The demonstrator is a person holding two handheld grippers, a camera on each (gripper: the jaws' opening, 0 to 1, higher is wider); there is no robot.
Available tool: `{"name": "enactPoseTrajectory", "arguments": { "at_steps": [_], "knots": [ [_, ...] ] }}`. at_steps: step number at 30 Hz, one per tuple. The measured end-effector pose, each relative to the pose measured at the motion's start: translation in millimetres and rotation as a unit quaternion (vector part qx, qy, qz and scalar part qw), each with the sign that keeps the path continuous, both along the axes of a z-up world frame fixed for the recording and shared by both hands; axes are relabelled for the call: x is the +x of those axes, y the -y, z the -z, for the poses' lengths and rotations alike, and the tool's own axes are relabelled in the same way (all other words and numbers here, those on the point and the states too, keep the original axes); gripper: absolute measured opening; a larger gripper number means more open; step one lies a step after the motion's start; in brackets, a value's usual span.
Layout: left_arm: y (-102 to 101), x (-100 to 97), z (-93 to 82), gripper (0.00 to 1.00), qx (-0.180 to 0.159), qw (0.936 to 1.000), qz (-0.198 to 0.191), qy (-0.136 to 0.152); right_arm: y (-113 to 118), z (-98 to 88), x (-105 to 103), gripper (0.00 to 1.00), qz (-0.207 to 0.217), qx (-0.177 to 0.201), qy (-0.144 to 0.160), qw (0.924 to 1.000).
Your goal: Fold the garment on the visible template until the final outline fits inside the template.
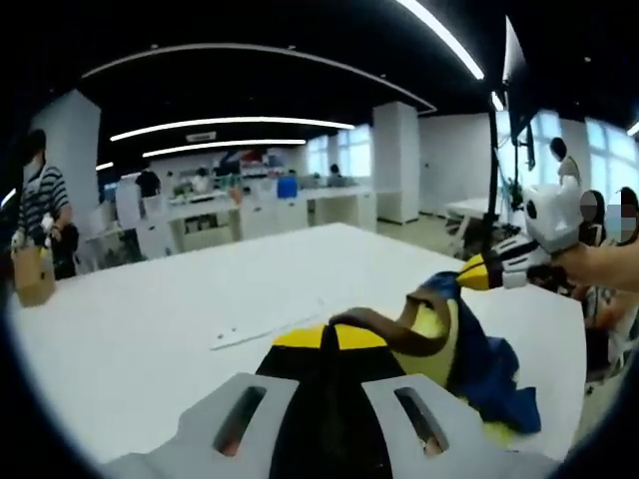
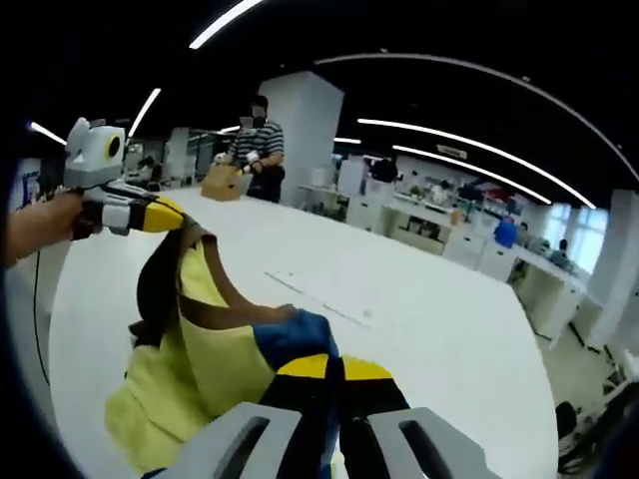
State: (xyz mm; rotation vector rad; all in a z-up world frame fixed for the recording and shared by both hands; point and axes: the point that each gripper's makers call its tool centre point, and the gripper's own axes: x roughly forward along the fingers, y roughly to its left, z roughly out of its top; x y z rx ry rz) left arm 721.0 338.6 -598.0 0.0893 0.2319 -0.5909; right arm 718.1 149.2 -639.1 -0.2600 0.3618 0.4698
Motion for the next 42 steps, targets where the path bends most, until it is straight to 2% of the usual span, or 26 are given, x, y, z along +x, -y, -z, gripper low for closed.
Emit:
{"name": "enactPoseTrajectory", "arguments": {
  "at_steps": [5, 8, 10, 14, 16, 18, 19, 22, 25, 28, 30, 32, 34, 36, 42],
  "knots": [
    [-11.8, 31.8, 14.6, 0.0, -0.008, 0.9992, -0.037, -0.014, 0.0, 10.9, 22.8, 0.0, 0.021, 0.015, -0.009, 0.9996],
    [-14.2, 46.4, 22.9, 0.0, -0.014, 0.9987, -0.045, -0.019, 0.4, 17.3, 35.2, 0.0, 0.03, 0.015, -0.013, 0.9994],
    [-8.5, 54.1, 28.7, 0.0, -0.032, 0.9985, -0.035, -0.026, 1.4, 23.3, 43.7, 0.0, 0.042, 0.023, -0.02, 0.9987],
    [-13.9, 72.9, 53.5, 0.0, -0.006, 0.9969, -0.064, -0.045, 2.4, 38.3, 59.9, 0.0, 0.055, 0.024, -0.03, 0.9977],
    [-12.1, 80.3, 63.3, 0.0, 0.008, 0.9971, -0.06, -0.047, 2.9, 49.4, 71.7, 0.0, 0.059, 0.026, -0.042, 0.997],
    [-10.3, 85.7, 71.4, 0.0, 0.011, 0.997, -0.056, -0.053, 5.3, 62.3, 75.8, 0.0, 0.072, 0.015, -0.06, 0.9955],
    [-9.6, 88.4, 76.3, 0.0, 0.016, 0.997, -0.053, -0.055, 5.4, 68.3, 85.9, 0.0, 0.073, 0.016, -0.062, 0.9953],
    [-10.5, 95.7, 91.8, 0.0, 0.027, 0.9954, -0.055, -0.074, 2.6, 76.4, 92.9, 0.0, 0.073, 0.023, -0.069, 0.9946],
    [-11.5, 103.0, 105.7, 0.0, 0.039, 0.9941, -0.054, -0.085, 5.5, 92.2, 102.1, 0.0, 0.073, 0.02, -0.093, 0.9927],
    [-14.3, 109.1, 116.7, 0.0, 0.039, 0.9927, -0.055, -0.1, 7.4, 102.2, 109.0, 0.0, 0.077, 0.03, -0.107, 0.9908],
    [-15.4, 111.9, 125.2, 0.0, 0.023, 0.9908, -0.062, -0.118, 6.4, 107.2, 108.0, 0.0, 0.075, 0.027, -0.115, 0.9901],
    [-15.8, 113.3, 134.2, 0.0, 0.043, 0.9898, -0.06, -0.122, 7.9, 115.5, 115.9, 0.0, 0.072, 0.02, -0.124, 0.9894],
    [-15.3, 113.5, 141.2, 0.0, 0.056, 0.9882, -0.06, -0.13, 7.8, 118.4, 112.9, 0.0, 0.073, 0.019, -0.13, 0.9887],
    [-16.9, 115.1, 145.3, 0.0, 0.056, 0.9861, -0.069, -0.14, 7.2, 123.0, 120.0, 0.0, 0.071, 0.019, -0.135, 0.9882],
    [-21.3, 120.3, 149.2, 0.0, 0.065, 0.9847, -0.075, -0.143, 6.2, 132.4, 120.9, 0.0, 0.068, 0.014, -0.153, 0.9858]
  ]
}}
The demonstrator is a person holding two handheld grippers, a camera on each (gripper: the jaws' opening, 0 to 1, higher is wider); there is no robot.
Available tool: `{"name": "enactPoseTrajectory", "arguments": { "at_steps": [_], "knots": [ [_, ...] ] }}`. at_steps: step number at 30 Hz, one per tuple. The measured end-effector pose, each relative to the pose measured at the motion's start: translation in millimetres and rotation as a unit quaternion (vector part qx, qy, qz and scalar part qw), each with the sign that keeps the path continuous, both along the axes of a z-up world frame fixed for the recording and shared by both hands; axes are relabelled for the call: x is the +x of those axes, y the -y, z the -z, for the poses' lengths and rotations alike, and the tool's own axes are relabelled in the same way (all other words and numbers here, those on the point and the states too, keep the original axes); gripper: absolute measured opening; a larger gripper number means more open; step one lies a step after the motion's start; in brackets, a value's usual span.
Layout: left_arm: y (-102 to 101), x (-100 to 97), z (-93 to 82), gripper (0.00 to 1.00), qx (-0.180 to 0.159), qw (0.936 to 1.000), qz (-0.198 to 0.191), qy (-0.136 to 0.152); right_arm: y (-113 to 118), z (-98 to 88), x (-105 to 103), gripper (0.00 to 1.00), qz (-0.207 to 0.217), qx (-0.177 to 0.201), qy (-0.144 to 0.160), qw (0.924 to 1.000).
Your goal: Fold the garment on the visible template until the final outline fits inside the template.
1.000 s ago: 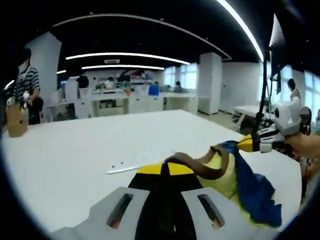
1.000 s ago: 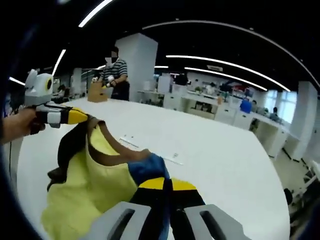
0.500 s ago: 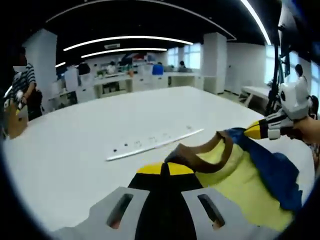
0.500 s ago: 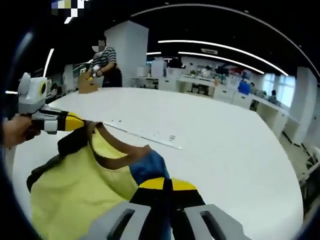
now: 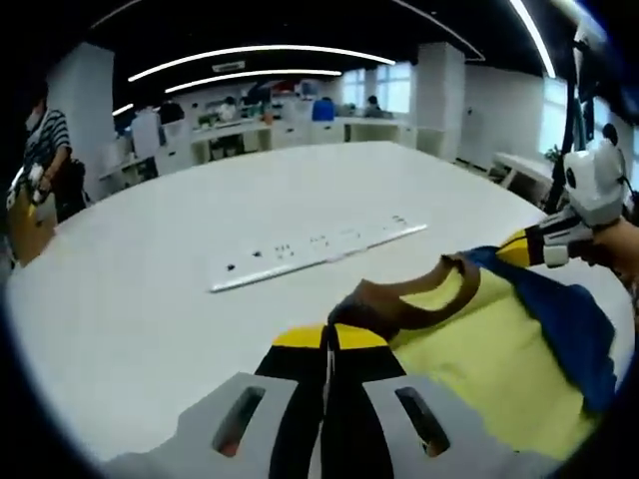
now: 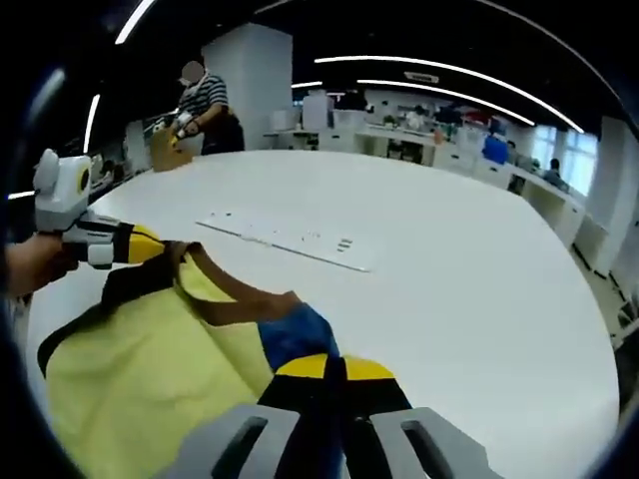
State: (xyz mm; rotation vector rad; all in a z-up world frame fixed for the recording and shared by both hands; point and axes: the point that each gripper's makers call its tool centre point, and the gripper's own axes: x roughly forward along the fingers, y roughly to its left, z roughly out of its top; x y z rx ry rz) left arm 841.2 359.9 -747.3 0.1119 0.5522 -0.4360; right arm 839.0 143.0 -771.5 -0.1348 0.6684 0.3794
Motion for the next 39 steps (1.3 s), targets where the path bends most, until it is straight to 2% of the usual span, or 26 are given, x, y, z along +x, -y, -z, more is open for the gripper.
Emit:
{"name": "enactPoseTrajectory", "arguments": {
  "at_steps": [2, 3, 4, 6, 11, 14, 17, 19, 24, 27, 30, 34, 37, 39],
  "knots": [
    [-5.1, 0.7, 1.0, 0.05, -0.016, 0.9996, -0.02, -0.009, -0.4, 3.2, 1.6, 0.01, 0.002, 0.006, -0.006, 1.0],
    [-3.8, 0.9, -1.3, 0.09, -0.037, 0.999, -0.022, -0.009, -1.4, 1.4, -2.4, 0.03, 0.001, 0.01, -0.009, 0.9999],
    [-5.2, 0.8, -2.9, 0.15, -0.037, 0.9991, -0.02, -0.006, -2.0, 0.5, -3.1, 0.06, -0.001, 0.012, -0.009, 0.9999],
    [-7.3, -1.6, -7.1, 0.18, -0.031, 0.9994, -0.014, 0.001, -4.6, -2.0, -3.1, 0.15, -0.013, 0.011, -0.006, 0.9998],
    [-11.1, -6.7, -24.0, 0.33, -0.048, 0.9987, -0.006, 0.017, -9.0, -12.8, -9.8, 0.42, -0.025, 0.034, -0.011, 0.9991],
    [-10.1, -14.2, -33.3, 0.43, -0.061, 0.9979, 0.01, 0.02, -17.8, -23.2, -22.9, 0.6, -0.049, 0.047, -0.017, 0.9975],
    [-10.1, -23.2, -40.2, 0.53, -0.06, 0.9975, 0.025, 0.027, -30.8, -34.2, -34.8, 0.75, -0.071, 0.087, -0.023, 0.9934],
    [-11.1, -31.4, -44.4, 0.59, -0.064, 0.9971, 0.034, 0.027, -34.2, -39.7, -42.5, 0.82, -0.086, 0.088, -0.029, 0.9919],
    [-14.6, -50.6, -61.3, 0.72, -0.084, 0.9948, 0.04, 0.042, -43.3, -55.4, -66.5, 0.91, -0.124, 0.093, -0.023, 0.9877],
    [-17.7, -68.8, -64.5, 0.76, -0.084, 0.9948, 0.048, 0.031, -53.9, -68.3, -87.6, 0.97, -0.15, 0.131, -0.031, 0.9794],
    [-21.6, -85.0, -73.3, 0.8, -0.088, 0.9938, 0.056, 0.04, -54.2, -75.9, -98.4, 0.99, -0.169, 0.128, -0.026, 0.9769],
    [-28.9, -105.3, -82.9, 0.83, -0.104, 0.9918, 0.057, 0.047, -55.1, -82.9, -129.9, 0.99, -0.196, 0.111, -0.028, 0.9739],
    [-34.8, -121.5, -81.2, 0.83, -0.079, 0.9939, 0.066, 0.041, -54.2, -86.2, -145.4, 0.99, -0.208, 0.113, -0.021, 0.9713],
    [-38.6, -130.6, -82.4, 0.83, -0.073, 0.994, 0.067, 0.046, -51.9, -83.9, -153.8, 0.99, -0.212, 0.106, -0.024, 0.9712]
  ]
}}
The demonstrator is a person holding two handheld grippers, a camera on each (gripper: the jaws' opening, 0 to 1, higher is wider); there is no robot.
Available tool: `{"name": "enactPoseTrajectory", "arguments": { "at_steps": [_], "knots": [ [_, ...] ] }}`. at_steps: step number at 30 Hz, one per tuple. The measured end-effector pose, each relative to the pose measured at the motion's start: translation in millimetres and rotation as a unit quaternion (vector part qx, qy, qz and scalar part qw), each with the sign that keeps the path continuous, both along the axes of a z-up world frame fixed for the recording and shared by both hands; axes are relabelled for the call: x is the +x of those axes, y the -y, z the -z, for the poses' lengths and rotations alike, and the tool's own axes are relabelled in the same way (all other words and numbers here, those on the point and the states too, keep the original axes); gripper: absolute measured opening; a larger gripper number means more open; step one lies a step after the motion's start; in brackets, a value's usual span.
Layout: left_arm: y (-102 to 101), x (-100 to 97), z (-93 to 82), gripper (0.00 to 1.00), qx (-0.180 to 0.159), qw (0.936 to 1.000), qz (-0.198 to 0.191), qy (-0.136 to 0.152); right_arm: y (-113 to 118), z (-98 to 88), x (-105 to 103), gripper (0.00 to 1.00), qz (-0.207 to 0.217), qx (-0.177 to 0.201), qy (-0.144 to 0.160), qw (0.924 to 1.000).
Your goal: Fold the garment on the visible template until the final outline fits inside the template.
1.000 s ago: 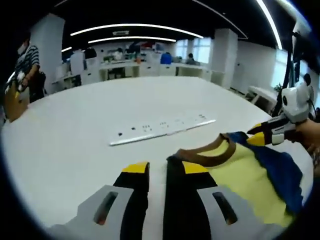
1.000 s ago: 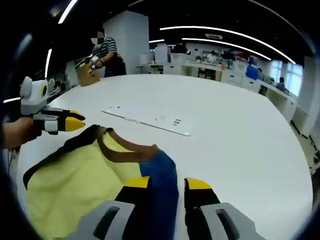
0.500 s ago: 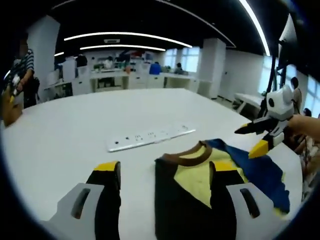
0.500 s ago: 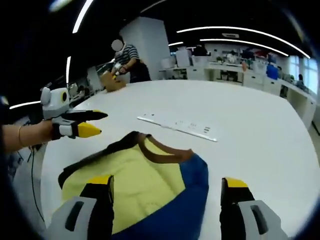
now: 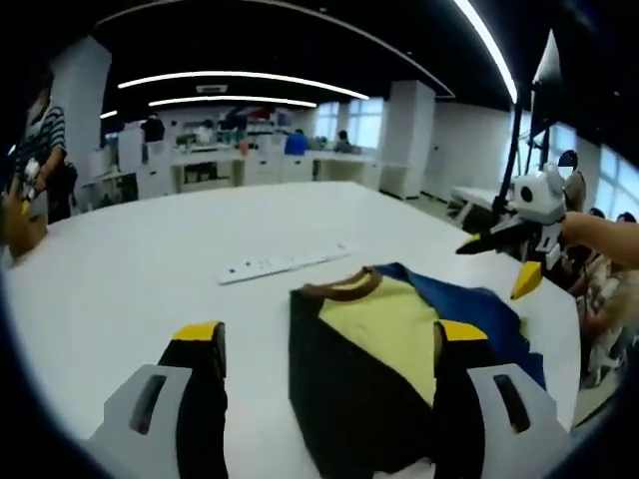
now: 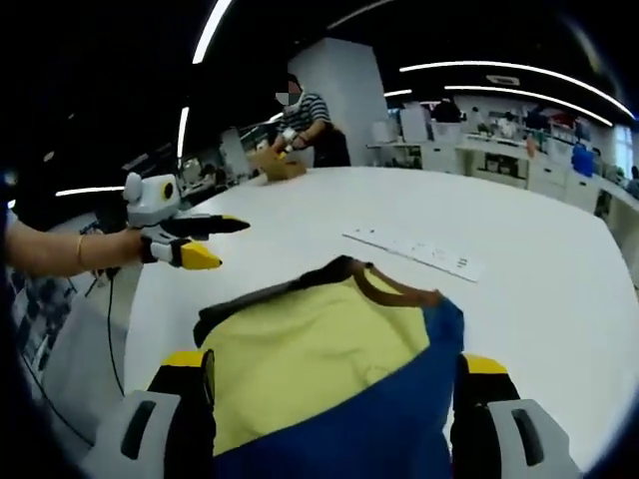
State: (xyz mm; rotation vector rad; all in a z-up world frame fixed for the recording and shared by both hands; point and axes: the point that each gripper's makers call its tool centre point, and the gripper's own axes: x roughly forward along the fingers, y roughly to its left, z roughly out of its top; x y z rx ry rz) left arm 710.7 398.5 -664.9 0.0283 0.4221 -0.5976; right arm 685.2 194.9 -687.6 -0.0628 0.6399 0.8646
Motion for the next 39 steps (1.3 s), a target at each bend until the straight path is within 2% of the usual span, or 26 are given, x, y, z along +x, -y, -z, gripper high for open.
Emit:
{"name": "enactPoseTrajectory", "arguments": {
  "at_steps": [4, 5, 7, 10, 11, 14, 18, 22, 26, 27, 29, 34, 36, 39],
  "knots": [
    [-4.4, -16.2, 1.0, 0.82, 0.006, 1.0, 0.006, -0.004, 2.5, 7.0, -23.1, 0.99, -0.019, -0.019, 0.001, 0.9996],
    [-4.3, -20.6, 1.0, 0.81, 0.009, 0.9999, 0.008, -0.003, 1.0, 6.4, -31.0, 0.99, -0.028, -0.014, 0.001, 0.9995],
    [-3.3, -31.1, 0.9, 0.81, 0.015, 0.9997, 0.018, 0.003, -5.9, 2.6, -42.2, 0.99, -0.02, 0.024, -0.021, 0.9993],
    [-2.4, -46.6, 2.6, 0.79, 0.001, 0.9998, 0.021, 0.001, -1.9, 8.1, -57.4, 0.99, -0.042, -0.013, -0.001, 0.999],
    [-2.6, -50.6, 4.1, 0.78, 0.001, 0.9998, 0.02, 0.0, -1.8, 9.7, -62.8, 0.99, -0.043, -0.016, -0.003, 0.9989],
    [-3.1, -63.1, 8.5, 0.76, -0.002, 0.9999, 0.015, -0.001, -2.7, 10.9, -79.6, 0.99, -0.039, 0.007, -0.02, 0.999],
    [-0.8, -81.1, 18.2, 0.73, -0.01, 0.9997, 0.016, -0.016, -0.5, 13.9, -97.3, 0.99, -0.048, 0.0, -0.015, 0.9988],
    [2.7, -97.5, 30.1, 0.69, 0.015, 0.9994, 0.023, -0.02, 2.0, 19.5, -116.3, 0.98, -0.058, -0.006, -0.018, 0.9982],
    [8.2, -109.5, 40.8, 0.65, 0.027, 0.9989, 0.03, -0.026, 4.2, 27.0, -127.8, 0.95, -0.05, -0.004, -0.025, 0.9984],
    [8.9, -111.8, 43.7, 0.63, 0.034, 0.9985, 0.033, -0.026, 4.9, 30.5, -130.4, 0.93, -0.046, 0.0, -0.028, 0.9985],
    [5.4, -114.9, 50.2, 0.57, 0.073, 0.9966, 0.034, -0.017, 5.4, 36.8, -135.5, 0.9, -0.041, 0.0, -0.033, 0.9986],
    [12.1, -122.8, 65.0, 0.53, 0.064, 0.9971, 0.033, -0.024, 5.9, 51.1, -149.8, 0.85, -0.041, -0.015, -0.022, 0.9988],
    [15.8, -127.4, 72.3, 0.51, 0.07, 0.9966, 0.033, -0.029, 3.8, 55.0, -158.6, 0.82, -0.043, -0.014, -0.022, 0.9988],
    [21.2, -132.5, 80.6, 0.48, 0.056, 0.9972, 0.029, -0.041, 4.9, 61.8, -167.5, 0.78, -0.048, -0.029, -0.017, 0.9983]
  ]
}}
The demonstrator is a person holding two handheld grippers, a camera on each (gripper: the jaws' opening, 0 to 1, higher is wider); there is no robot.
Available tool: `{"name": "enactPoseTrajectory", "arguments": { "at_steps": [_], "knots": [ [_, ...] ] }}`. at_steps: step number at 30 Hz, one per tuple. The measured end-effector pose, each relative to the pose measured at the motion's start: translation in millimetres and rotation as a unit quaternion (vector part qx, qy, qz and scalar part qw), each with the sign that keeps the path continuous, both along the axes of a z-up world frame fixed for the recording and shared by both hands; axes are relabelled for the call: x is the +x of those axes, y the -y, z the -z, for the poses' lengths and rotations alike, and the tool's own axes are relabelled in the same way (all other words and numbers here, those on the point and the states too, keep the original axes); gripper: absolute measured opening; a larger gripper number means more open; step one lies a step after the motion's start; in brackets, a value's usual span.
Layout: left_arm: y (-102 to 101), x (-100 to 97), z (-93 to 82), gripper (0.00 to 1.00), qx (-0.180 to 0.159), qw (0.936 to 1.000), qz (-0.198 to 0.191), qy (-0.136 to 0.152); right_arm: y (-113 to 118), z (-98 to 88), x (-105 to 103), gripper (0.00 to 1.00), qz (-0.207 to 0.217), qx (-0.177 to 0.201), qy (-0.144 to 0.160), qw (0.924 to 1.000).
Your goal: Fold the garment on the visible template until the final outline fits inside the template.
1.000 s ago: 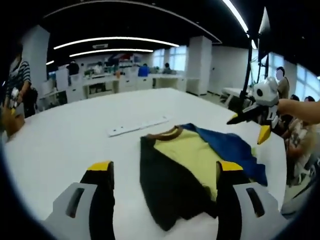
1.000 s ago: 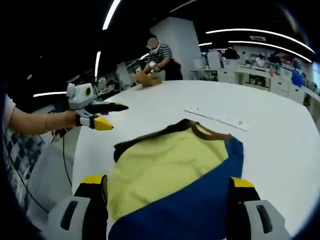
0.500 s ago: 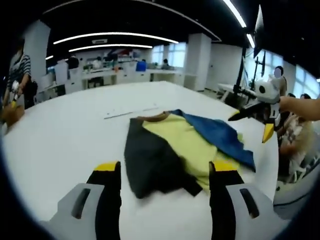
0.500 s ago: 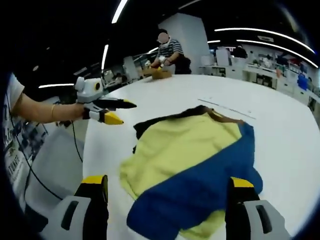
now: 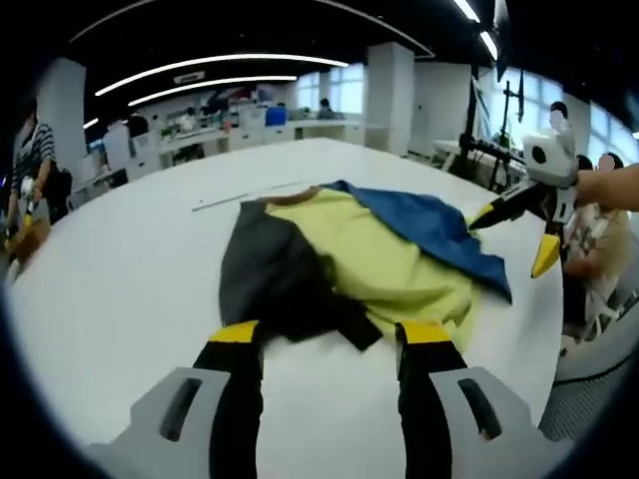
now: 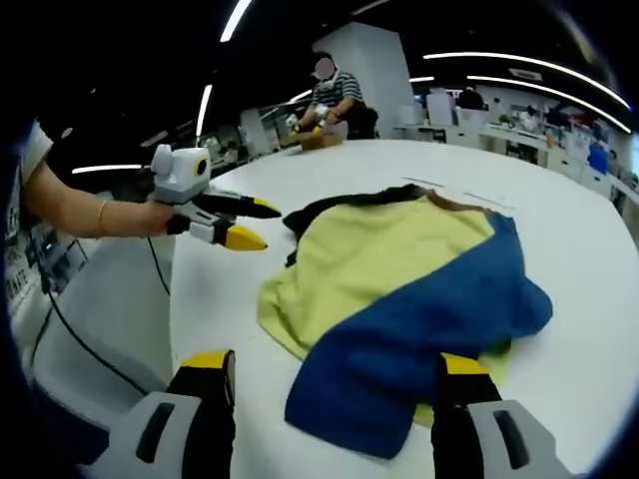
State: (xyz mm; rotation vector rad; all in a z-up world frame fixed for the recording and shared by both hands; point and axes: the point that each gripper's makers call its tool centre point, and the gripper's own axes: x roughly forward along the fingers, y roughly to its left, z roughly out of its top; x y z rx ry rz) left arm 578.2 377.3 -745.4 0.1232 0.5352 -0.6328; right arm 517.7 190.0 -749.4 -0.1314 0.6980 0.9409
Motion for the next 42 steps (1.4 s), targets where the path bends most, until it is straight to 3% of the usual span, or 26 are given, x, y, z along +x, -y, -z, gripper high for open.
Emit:
{"name": "enactPoseTrajectory", "arguments": {
  "at_steps": [7, 16, 19, 21, 28, 33, 35, 37, 42],
  "knots": [
    [11.9, -2.0, 8.6, 0.4, 0.008, 1.0, 0.005, -0.001, 3.4, 11.1, -14.6, 0.69, -0.007, -0.026, 0.017, 0.9995],
    [23.0, -0.2, 16.4, 0.29, 0.03, 0.9995, 0.014, 0.003, 2.0, 27.2, -24.4, 0.48, -0.011, -0.053, 0.03, 0.9981],
    [24.0, 1.4, 20.8, 0.24, 0.036, 0.9992, 0.015, -0.002, 3.8, 30.6, -22.9, 0.43, -0.013, -0.07, 0.046, 0.9964],
    [21.6, 0.9, 26.6, 0.19, 0.06, 0.9981, 0.017, -0.007, 4.1, 31.8, -21.8, 0.39, -0.018, -0.081, 0.059, 0.9947],
    [26.1, 2.0, 30.9, 0.12, 0.066, 0.9976, 0.021, -0.006, 2.7, 35.6, -23.6, 0.26, -0.036, -0.115, 0.089, 0.9888],
    [26.2, 3.4, 34.1, 0.06, 0.076, 0.9969, 0.018, -0.012, 5.8, 36.7, -21.2, 0.09, -0.037, -0.138, 0.112, 0.9834],
    [27.4, 2.7, 34.4, 0.0, 0.079, 0.9966, 0.02, -0.016, 6.5, 36.0, -19.9, 0.04, -0.034, -0.14, 0.117, 0.9826],
    [26.7, 3.3, 34.2, 0.0, 0.082, 0.9963, 0.017, -0.015, 7.8, 34.6, -17.9, 0.0, -0.027, -0.137, 0.12, 0.9829],
    [25.6, 0.7, 30.9, 0.0, 0.081, 0.9964, 0.015, -0.016, 8.7, 25.1, -14.8, 0.0, -0.015, -0.122, 0.125, 0.9845]
  ]
}}
